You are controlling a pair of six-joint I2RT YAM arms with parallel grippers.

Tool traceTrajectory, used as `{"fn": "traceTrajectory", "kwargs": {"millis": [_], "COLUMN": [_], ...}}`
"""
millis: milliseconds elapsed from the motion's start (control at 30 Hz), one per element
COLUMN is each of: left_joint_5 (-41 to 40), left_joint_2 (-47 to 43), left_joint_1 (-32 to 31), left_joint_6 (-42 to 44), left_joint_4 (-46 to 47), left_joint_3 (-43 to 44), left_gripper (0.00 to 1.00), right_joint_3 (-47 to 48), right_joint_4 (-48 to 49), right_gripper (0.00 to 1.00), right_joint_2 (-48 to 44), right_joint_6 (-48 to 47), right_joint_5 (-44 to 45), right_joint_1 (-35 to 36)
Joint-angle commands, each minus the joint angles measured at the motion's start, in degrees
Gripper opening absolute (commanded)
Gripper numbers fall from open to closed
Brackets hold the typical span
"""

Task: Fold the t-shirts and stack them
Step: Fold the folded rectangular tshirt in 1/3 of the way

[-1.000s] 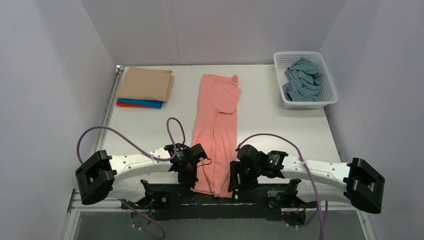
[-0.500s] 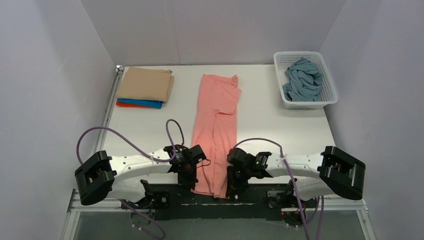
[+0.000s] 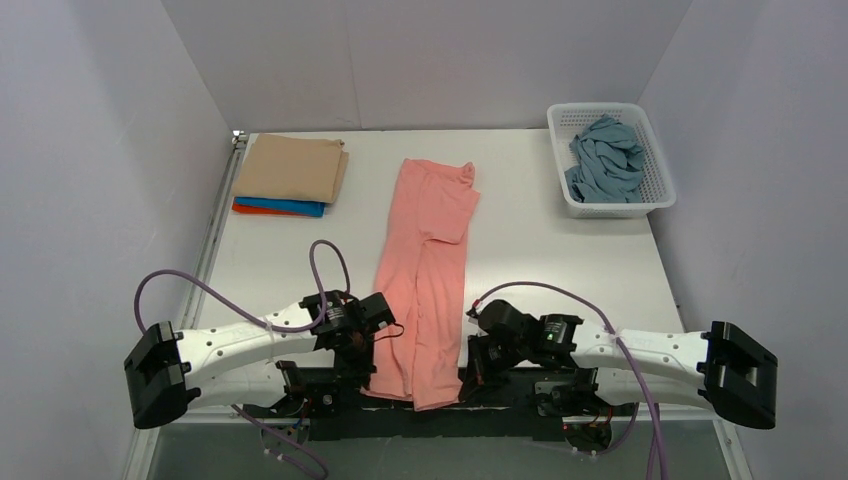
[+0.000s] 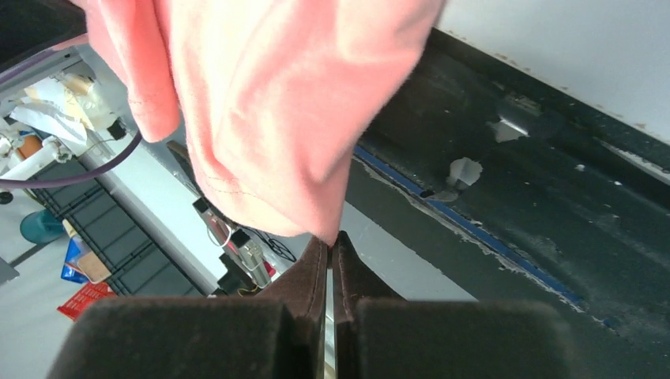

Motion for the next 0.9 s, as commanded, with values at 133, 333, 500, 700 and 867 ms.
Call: {"fn": "traceTrajectory", "kwargs": {"millis": [133, 333, 500, 700, 867], "left_joint_5": [-4.7, -2.7, -3.3, -3.9, -2.6], "left_joint_2": [6.7, 14.8, 25.1, 37.1, 46.3], "left_joint_1": [2.2, 15.1, 20.5, 28.8, 33.3], "left_joint_6": [7.9, 15.0, 20.0, 22.7, 23.7], "left_joint_4": [-17.5, -14.9, -14.9, -15.1, -14.9], "left_joint_3": [18.0, 26.8, 37.8, 47.8, 55.6], "left_gripper": [0.00, 0.00, 0.00, 0.00, 0.00], "right_joint_3": [9.4, 17.4, 28.8, 43.1, 51.9], "right_joint_4": [-7.7, -13.3, -18.2, -24.1, -26.1], "right_gripper": [0.01, 0.01, 0.01, 0.01, 0.01], "right_joint_2": [3.4, 6.9, 19.3, 31.1, 40.7], "right_joint_6": [-5.9, -16.9, -27.3, -34.2, -37.8], "right_joint_5": [-2.2, -5.3, -9.0, -6.8, -6.5], "right_joint_1": [-7.2, -22.4, -30.4, -38.6, -42.7]}}
